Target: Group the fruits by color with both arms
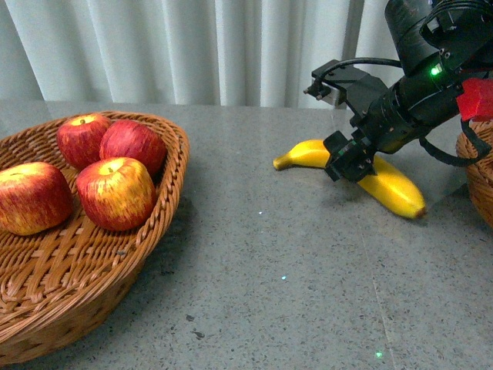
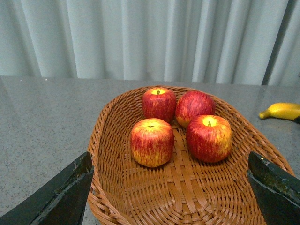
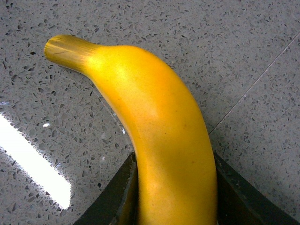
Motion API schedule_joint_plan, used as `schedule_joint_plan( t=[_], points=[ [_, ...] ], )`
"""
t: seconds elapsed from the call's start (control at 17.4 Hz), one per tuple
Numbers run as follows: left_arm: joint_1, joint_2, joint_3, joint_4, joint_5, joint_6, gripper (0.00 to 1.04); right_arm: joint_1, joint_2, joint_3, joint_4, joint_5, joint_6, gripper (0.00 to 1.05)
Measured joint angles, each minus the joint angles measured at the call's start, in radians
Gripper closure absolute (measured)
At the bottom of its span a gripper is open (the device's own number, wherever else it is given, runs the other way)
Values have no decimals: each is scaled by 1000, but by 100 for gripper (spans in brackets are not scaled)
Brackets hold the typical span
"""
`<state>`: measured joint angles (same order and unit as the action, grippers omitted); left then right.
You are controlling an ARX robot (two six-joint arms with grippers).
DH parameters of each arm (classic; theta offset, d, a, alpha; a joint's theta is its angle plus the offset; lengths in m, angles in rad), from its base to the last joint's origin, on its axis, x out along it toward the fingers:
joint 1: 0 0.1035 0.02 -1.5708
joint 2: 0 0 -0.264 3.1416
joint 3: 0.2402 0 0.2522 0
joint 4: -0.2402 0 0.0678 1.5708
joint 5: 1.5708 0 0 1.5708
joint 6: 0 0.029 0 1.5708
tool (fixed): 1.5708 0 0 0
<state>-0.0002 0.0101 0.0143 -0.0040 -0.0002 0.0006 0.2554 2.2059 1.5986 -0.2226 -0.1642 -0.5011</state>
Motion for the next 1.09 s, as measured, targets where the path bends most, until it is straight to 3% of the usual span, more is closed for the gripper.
schedule_joint_plan(
  t=[0.06, 0.23, 0.4, 0.86, 1.09],
  points=[
    [0, 0, 0, 0, 0, 0, 7, 0, -2, -6, 25, 0, 3, 69],
    [0, 0, 0, 0, 0, 0, 7, -15, -43, -8, 116, -44, 114, 69],
    [0, 0, 0, 0, 0, 0, 7, -89, -177, -31, 256, -162, 310, 69],
    [0, 0, 0, 0, 0, 0, 7, -223, -341, -151, 406, -286, 507, 69],
    [0, 0, 0, 0, 0, 0, 7, -303, -405, -236, 444, -324, 536, 69]
  ],
)
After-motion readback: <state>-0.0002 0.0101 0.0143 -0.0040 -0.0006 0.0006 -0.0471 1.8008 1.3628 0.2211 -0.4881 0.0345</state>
